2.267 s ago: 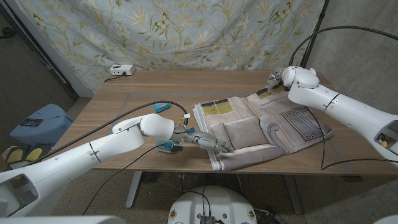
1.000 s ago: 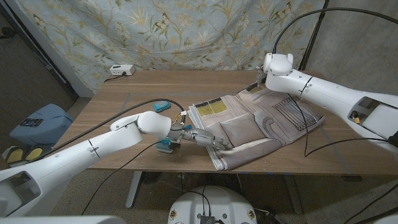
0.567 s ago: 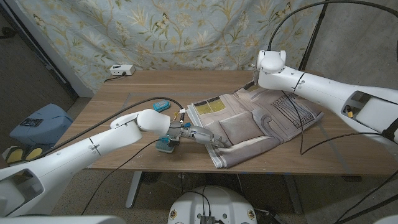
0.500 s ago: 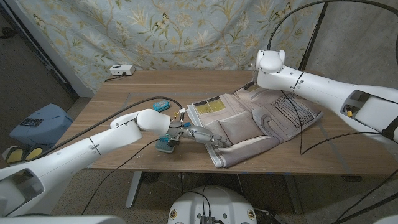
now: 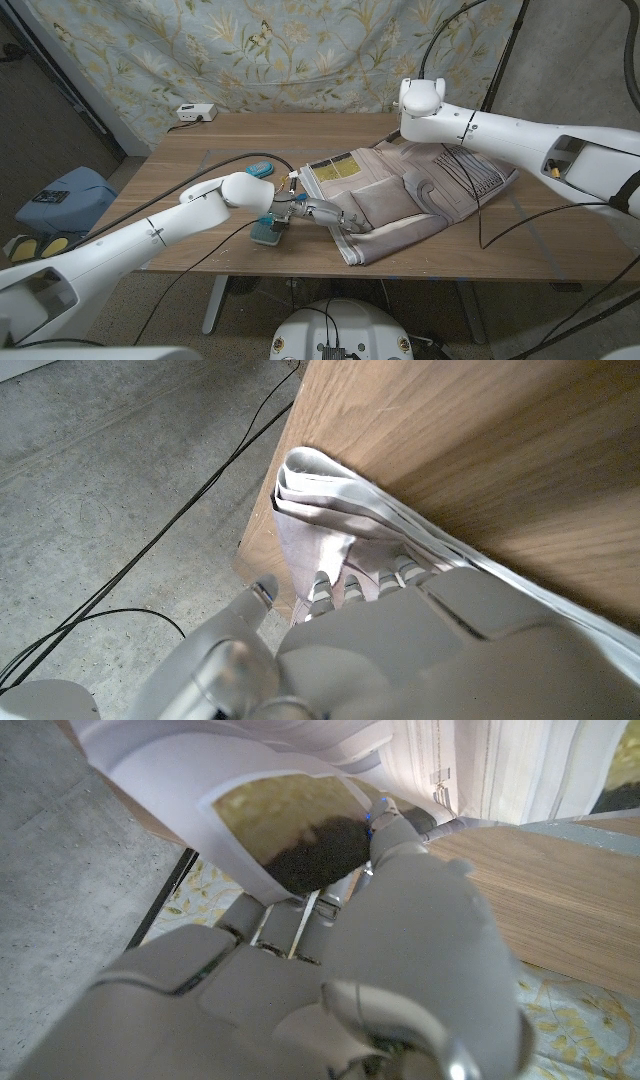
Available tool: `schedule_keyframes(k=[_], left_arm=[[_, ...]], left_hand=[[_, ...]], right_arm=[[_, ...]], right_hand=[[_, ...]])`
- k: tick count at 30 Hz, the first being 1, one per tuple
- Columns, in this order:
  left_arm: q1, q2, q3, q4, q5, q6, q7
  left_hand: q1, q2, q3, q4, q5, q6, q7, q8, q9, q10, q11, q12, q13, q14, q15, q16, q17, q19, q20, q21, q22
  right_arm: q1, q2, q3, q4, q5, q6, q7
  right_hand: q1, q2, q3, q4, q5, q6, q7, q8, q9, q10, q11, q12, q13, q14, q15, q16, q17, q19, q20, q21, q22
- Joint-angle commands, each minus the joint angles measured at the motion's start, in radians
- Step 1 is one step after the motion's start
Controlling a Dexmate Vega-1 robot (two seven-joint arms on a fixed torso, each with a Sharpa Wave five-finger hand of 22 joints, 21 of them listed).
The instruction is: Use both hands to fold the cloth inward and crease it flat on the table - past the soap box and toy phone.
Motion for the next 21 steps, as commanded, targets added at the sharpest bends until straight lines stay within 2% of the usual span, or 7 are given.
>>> schedule_keyframes(k=[1,7,13,18,21], left_arm=[[-0.022,-0.030,0.018,0.038,-0.008,-0.022,-0.013],[-0.028,-0.041,0.022,0.059,-0.012,-0.048,-0.014],[-0.026,-0.042,0.021,0.066,-0.014,-0.063,-0.007],[-0.022,-0.041,0.019,0.069,-0.016,-0.069,-0.002],[-0.023,-0.042,0.018,0.072,-0.013,-0.073,0.001]], left_hand=[[0.010,-0.001,0.002,-0.007,-0.001,0.000,-0.004,0.001,0.005,-0.001,0.000,0.001,0.002,-0.017,0.005,0.000,0.003,0.002,0.007,0.003,0.001],[0.011,-0.001,0.002,-0.008,-0.001,0.000,-0.003,0.001,0.005,-0.001,0.002,0.001,0.002,-0.016,0.006,0.000,0.003,0.002,0.007,0.003,0.001],[0.012,0.000,0.003,-0.009,0.000,0.000,-0.004,0.001,0.005,-0.001,0.002,0.001,0.002,-0.016,0.005,0.000,0.003,0.002,0.007,0.002,0.001],[0.013,0.000,0.004,-0.010,0.000,0.000,-0.003,0.001,0.005,0.000,0.001,0.001,0.002,-0.017,0.005,0.000,0.003,0.003,0.008,0.002,0.001],[0.014,0.000,0.004,-0.011,0.000,0.000,-0.005,0.001,0.005,0.000,0.000,0.001,0.001,-0.016,0.005,0.000,0.003,0.003,0.007,0.002,0.001]], right_arm=[[0.082,0.024,-0.099,-0.045,0.081,-0.083,-0.051],[0.145,0.049,-0.170,-0.055,0.141,-0.127,-0.075],[0.184,0.059,-0.214,-0.072,0.219,-0.155,-0.121],[0.189,0.051,-0.215,-0.102,0.279,-0.177,-0.174],[0.176,0.030,-0.199,-0.137,0.277,-0.177,-0.181]], right_hand=[[0.014,0.006,-0.007,0.002,-0.001,0.006,0.005,-0.005,0.001,0.024,-0.016,0.002,0.003,0.012,-0.118,-0.004,0.004,0.007,0.002,0.003,0.001],[0.015,0.007,-0.010,0.003,-0.002,0.007,0.006,-0.006,0.001,0.023,-0.011,0.003,0.006,0.012,-0.116,-0.006,0.008,0.008,0.003,0.002,0.001],[0.018,0.008,-0.013,0.004,-0.003,0.006,0.007,-0.007,0.001,0.024,-0.009,0.002,0.006,0.013,-0.114,-0.009,0.011,0.009,0.003,0.001,0.001],[0.020,0.009,-0.015,0.004,-0.004,0.007,0.009,-0.007,0.002,0.022,-0.007,0.003,0.010,0.016,-0.112,-0.012,0.011,0.011,0.004,0.002,0.001],[0.022,0.009,-0.016,0.003,-0.004,0.007,0.011,-0.007,0.001,0.023,-0.008,0.001,0.007,0.017,-0.113,-0.014,0.011,0.011,0.005,0.001,0.001]])
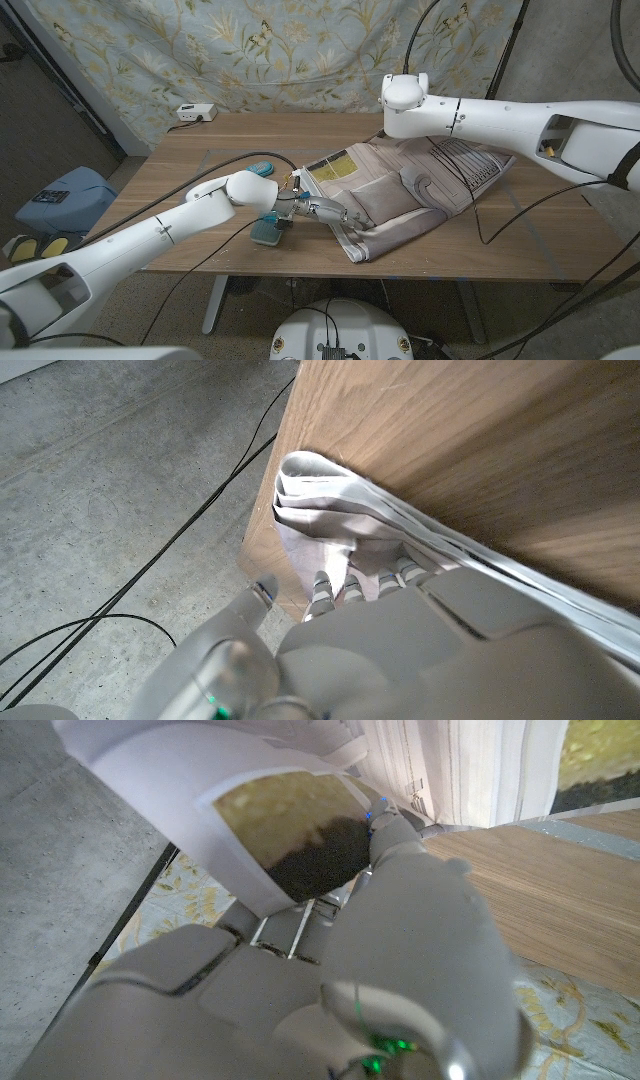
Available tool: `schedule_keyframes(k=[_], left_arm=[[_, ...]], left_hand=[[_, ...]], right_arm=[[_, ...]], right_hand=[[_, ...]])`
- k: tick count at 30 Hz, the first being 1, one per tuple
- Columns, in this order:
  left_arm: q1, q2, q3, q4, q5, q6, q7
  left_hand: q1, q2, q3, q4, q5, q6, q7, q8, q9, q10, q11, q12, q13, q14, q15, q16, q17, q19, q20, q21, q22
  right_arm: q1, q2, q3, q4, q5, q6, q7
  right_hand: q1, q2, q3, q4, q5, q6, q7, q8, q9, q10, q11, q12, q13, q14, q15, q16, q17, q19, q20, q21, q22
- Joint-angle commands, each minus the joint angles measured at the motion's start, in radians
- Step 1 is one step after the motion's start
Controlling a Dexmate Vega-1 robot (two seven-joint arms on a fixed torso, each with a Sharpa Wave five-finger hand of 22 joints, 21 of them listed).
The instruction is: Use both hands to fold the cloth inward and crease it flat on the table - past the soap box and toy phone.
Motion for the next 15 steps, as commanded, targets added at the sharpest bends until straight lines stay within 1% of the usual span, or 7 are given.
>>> schedule_keyframes(k=[1,4,7,11,15], left_arm=[[0.000,-0.007,0.000,0.017,-0.001,-0.024,0.011],[-0.002,-0.008,0.000,0.019,0.001,-0.025,0.011],[-0.005,-0.011,0.001,0.023,0.002,-0.027,0.011],[-0.008,-0.016,0.003,0.030,0.003,-0.031,0.010],[-0.010,-0.017,0.002,0.037,0.000,-0.032,0.010]], left_hand=[[0.012,0.003,0.002,-0.008,0.000,0.000,-0.005,0.001,0.005,0.000,0.001,0.001,0.001,-0.016,0.005,0.000,0.003,0.001,0.005,0.003,0.003],[0.013,0.003,0.002,-0.009,0.000,0.000,-0.005,0.001,0.005,-0.001,0.002,0.001,0.001,-0.016,0.004,0.000,0.003,0.001,0.005,0.003,0.003],[0.013,0.002,0.002,-0.010,0.000,0.000,-0.005,0.001,0.005,-0.001,0.001,0.001,0.001,-0.016,0.004,0.000,0.002,0.001,0.006,0.003,0.003],[0.014,0.002,0.003,-0.011,0.000,0.000,-0.005,0.001,0.005,-0.001,0.001,0.001,0.001,-0.016,0.004,0.000,0.002,0.001,0.006,0.003,0.003],[0.015,0.002,0.003,-0.012,0.000,-0.001,-0.003,0.001,0.005,-0.001,0.002,0.001,0.001,-0.016,0.005,0.000,0.002,0.001,0.007,0.002,0.003]], right_arm=[[0.020,-0.023,-0.017,-0.081,0.078,-0.043,-0.067],[-0.013,-0.042,0.014,-0.112,0.011,-0.043,-0.025],[-0.058,-0.050,0.056,-0.129,-0.105,-0.043,0.056],[-0.127,-0.042,0.119,-0.131,-0.281,-0.043,0.178],[-0.172,-0.032,0.153,-0.141,-0.418,-0.043,0.270]], right_hand=[[0.017,0.007,-0.002,0.001,-0.001,0.002,0.004,-0.001,0.002,0.020,-0.010,0.003,0.007,0.013,-0.115,-0.006,0.002,0.008,0.001,0.001,0.001],[0.019,0.007,-0.004,0.000,-0.001,0.003,0.006,-0.001,0.003,0.021,-0.010,0.003,0.007,0.014,-0.114,-0.007,0.004,0.008,0.001,0.001,0.001],[0.020,0.007,-0.005,0.001,-0.002,0.004,0.006,-0.001,0.002,0.019,-0.010,0.003,0.009,0.015,-0.112,-0.008,0.005,0.009,0.002,0.001,0.001],[0.022,0.007,-0.006,0.001,-0.002,0.003,0.008,-0.001,0.003,0.023,-0.011,0.000,0.002,0.018,-0.111,-0.010,0.006,0.009,0.002,0.001,0.002],[0.023,0.008,-0.009,0.001,-0.003,0.003,0.008,-0.002,0.003,0.024,-0.007,0.001,0.005,0.021,-0.109,-0.012,0.007,0.011,0.002,0.001,0.002]])
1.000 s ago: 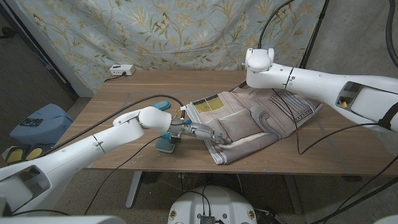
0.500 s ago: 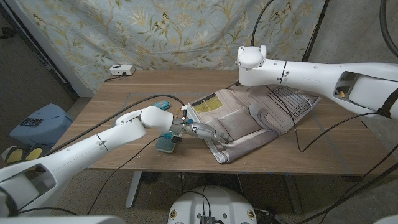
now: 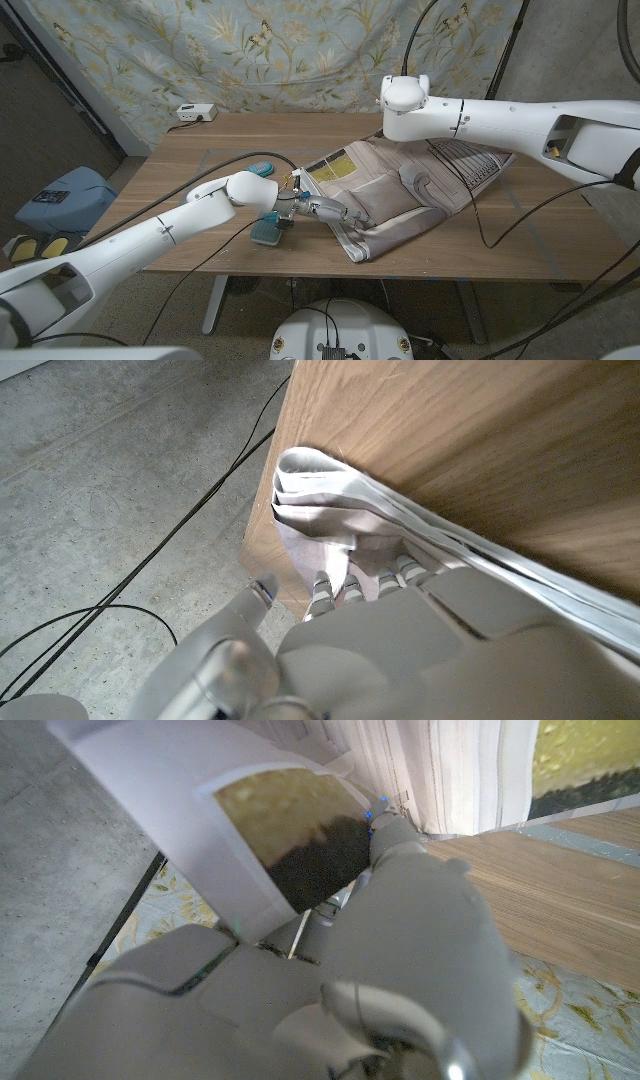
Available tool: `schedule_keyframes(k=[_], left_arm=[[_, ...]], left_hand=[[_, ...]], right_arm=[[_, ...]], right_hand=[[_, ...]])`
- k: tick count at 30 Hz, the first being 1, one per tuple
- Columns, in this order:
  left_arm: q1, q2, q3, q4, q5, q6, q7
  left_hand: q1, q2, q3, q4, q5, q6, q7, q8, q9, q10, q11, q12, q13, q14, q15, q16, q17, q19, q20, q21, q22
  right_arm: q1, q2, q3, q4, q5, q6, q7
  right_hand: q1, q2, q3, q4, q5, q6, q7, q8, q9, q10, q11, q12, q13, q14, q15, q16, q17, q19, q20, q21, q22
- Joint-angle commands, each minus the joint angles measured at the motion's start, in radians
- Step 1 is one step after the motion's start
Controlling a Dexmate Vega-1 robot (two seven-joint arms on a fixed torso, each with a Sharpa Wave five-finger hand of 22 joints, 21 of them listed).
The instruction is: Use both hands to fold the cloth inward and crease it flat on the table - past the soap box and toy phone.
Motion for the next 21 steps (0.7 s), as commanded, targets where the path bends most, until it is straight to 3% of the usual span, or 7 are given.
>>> schedule_keyframes(k=[1,7,21], left_arm=[[-0.007,-0.008,0.000,0.019,-0.001,-0.012,0.002],[-0.012,-0.013,0.002,0.036,-0.003,-0.024,-0.001],[-0.022,-0.027,0.005,0.079,-0.010,-0.060,-0.007]], left_hand=[[0.009,0.001,0.003,-0.004,0.000,0.000,-0.003,0.001,0.005,0.000,0.002,0.001,0.001,-0.016,0.004,0.000,0.002,-0.001,0.005,0.002,0.002],[0.011,0.001,0.004,-0.006,0.000,-0.001,-0.003,0.001,0.004,0.000,0.001,0.001,0.001,-0.016,0.005,0.000,0.002,-0.001,0.005,0.002,0.002],[0.015,0.001,0.005,-0.009,0.001,0.000,-0.004,0.001,0.004,0.000,0.002,0.001,0.001,-0.016,0.005,0.000,0.002,-0.001,0.006,0.002,0.002]], right_arm=[[-0.140,0.003,0.119,-0.053,-0.376,-0.008,0.243],[-0.177,0.033,0.138,-0.044,-0.531,-0.008,0.343],[-0.191,0.079,0.144,-0.025,-0.667,-0.008,0.456]], right_hand=[[0.023,0.007,-0.005,-0.003,-0.003,0.005,0.011,-0.002,0.003,0.019,-0.011,0.006,0.005,0.014,-0.105,-0.005,0.002,0.012,0.003,0.001,0.002],[0.030,0.006,-0.007,-0.005,-0.003,0.008,0.015,-0.002,0.003,0.019,0.000,0.006,0.007,0.020,-0.096,-0.007,0.004,0.017,0.009,0.003,0.002],[0.040,0.007,-0.010,-0.005,-0.004,0.011,0.024,-0.003,0.005,0.020,0.004,0.005,0.008,0.024,-0.092,-0.013,0.009,0.024,0.010,0.004,0.003]])
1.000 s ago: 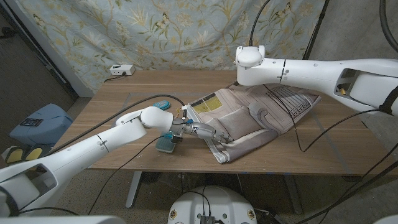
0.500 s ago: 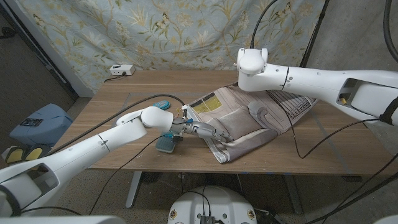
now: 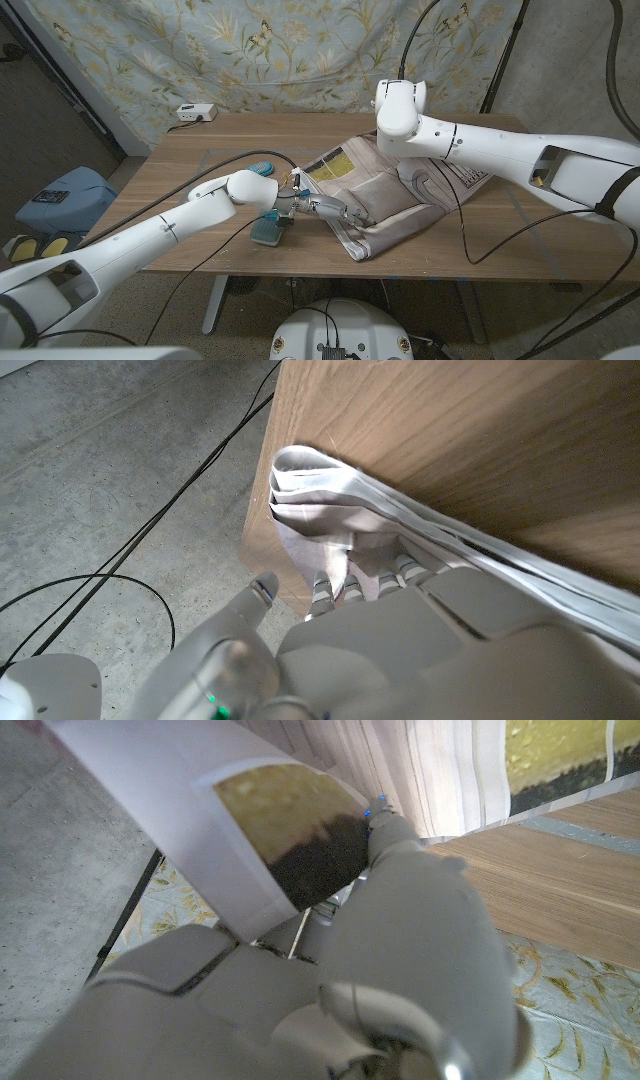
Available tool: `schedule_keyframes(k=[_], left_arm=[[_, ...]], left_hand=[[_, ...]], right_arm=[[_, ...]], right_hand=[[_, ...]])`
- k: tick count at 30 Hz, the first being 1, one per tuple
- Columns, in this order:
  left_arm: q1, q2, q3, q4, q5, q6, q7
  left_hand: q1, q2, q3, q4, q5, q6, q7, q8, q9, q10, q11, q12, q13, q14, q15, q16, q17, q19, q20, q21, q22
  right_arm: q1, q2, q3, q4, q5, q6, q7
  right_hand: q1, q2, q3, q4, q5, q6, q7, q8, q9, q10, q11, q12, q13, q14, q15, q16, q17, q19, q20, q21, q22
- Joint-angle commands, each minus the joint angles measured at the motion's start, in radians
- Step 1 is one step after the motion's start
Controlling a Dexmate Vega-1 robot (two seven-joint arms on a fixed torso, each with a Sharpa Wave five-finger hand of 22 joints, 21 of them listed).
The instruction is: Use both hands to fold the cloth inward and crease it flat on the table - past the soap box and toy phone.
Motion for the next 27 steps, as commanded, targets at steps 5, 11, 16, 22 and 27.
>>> schedule_keyframes(k=[5,11,16,22,27], left_arm=[[-0.008,-0.013,0.002,0.038,-0.005,-0.033,-0.001],[-0.013,-0.020,0.003,0.052,-0.007,-0.039,-0.004],[-0.017,-0.023,0.004,0.065,-0.008,-0.047,-0.006],[-0.020,-0.027,0.004,0.077,-0.013,-0.051,-0.007],[-0.022,-0.028,0.004,0.082,-0.016,-0.051,-0.008]], left_hand=[[0.016,0.001,0.001,-0.006,0.001,0.000,-0.004,0.001,0.004,0.000,0.001,0.001,0.001,-0.015,0.007,0.000,0.002,0.000,0.006,-0.001,0.001],[0.017,0.000,0.001,-0.007,0.001,-0.001,-0.004,0.001,0.004,-0.001,0.002,0.001,0.001,-0.015,0.006,0.000,0.002,0.000,0.006,-0.001,0.001],[0.019,0.000,0.002,-0.008,0.001,-0.001,-0.004,0.001,0.004,-0.001,0.002,0.001,0.001,-0.015,0.006,0.000,0.002,0.000,0.006,-0.001,0.001],[0.020,0.000,0.002,-0.009,0.001,-0.002,-0.005,0.001,0.004,-0.001,0.003,0.000,0.001,-0.015,0.005,0.000,0.002,0.000,0.005,-0.001,0.001],[0.021,0.000,0.002,-0.010,0.001,-0.002,-0.004,0.001,0.004,-0.001,0.002,0.001,0.001,-0.015,0.005,0.000,0.002,0.000,0.006,-0.001,0.001]], right_arm=[[-0.050,0.048,0.034,0.007,-0.220,-0.001,0.158],[-0.072,0.068,0.055,0.004,-0.261,-0.001,0.186],[-0.093,0.086,0.074,-0.001,-0.291,-0.001,0.203],[-0.108,0.106,0.074,-0.004,-0.315,-0.001,0.211],[-0.113,0.117,0.071,-0.004,-0.323,-0.001,0.218]], right_hand=[[0.024,0.005,-0.005,-0.001,0.000,0.000,0.010,-0.005,0.006,0.015,0.001,0.008,0.010,0.011,-0.086,-0.007,0.005,0.010,0.001,0.004,0.003],[0.028,0.006,-0.006,-0.002,-0.001,0.001,0.016,-0.005,0.006,0.017,0.002,0.006,0.007,0.013,-0.083,-0.009,0.005,0.014,0.003,0.005,0.003],[0.034,0.006,-0.007,-0.002,-0.002,0.001,0.022,-0.005,0.010,0.018,0.011,0.007,0.009,0.016,-0.080,-0.011,0.008,0.018,0.010,0.006,0.003],[0.038,0.006,-0.008,-0.003,-0.003,0.001,0.024,-0.008,0.008,0.013,0.016,0.006,0.012,0.022,-0.076,-0.013,0.007,0.023,0.014,0.007,0.004],[0.042,0.005,-0.009,-0.003,-0.004,0.000,0.031,-0.008,0.011,0.016,0.021,0.009,0.016,0.024,-0.074,-0.013,0.009,0.032,0.016,0.009,0.004]])
